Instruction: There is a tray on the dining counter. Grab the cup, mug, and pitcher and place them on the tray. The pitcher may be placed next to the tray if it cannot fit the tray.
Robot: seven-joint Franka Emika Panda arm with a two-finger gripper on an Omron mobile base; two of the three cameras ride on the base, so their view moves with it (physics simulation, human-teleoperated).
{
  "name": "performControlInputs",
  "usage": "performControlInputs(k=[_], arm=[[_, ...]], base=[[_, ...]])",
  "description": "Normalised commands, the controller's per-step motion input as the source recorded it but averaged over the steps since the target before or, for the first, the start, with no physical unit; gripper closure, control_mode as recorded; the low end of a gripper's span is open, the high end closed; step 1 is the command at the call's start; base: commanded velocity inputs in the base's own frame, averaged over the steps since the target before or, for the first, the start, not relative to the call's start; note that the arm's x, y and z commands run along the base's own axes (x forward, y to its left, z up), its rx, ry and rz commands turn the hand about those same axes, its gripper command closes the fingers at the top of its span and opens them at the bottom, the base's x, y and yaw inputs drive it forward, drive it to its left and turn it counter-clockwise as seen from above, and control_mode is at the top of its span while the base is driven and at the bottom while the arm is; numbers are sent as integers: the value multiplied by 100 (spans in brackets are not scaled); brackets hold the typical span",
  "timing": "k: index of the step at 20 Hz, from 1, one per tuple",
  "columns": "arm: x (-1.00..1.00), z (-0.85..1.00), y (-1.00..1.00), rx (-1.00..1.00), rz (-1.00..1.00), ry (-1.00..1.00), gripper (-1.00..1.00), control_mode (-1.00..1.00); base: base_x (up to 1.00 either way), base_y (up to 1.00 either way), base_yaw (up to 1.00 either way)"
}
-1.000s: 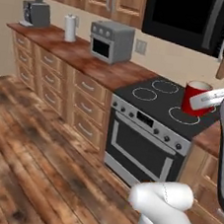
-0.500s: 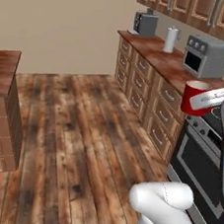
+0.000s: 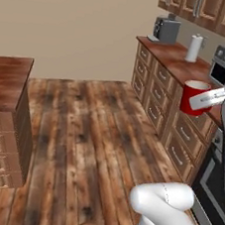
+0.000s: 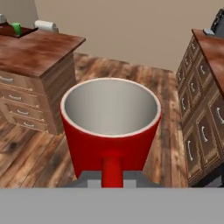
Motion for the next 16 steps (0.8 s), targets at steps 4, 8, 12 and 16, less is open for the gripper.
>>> performControlInputs(k=[4,8,12,16], arm=[[0,0,0,0,0,0,100,100],[0,0,0,0,0,0,100,100],[0,0,0,0,0,0,100,100],[0,0,0,0,0,0,100,100]], base=[[100,20,0],[100,10,1],[100,12,3],[100,29,6]])
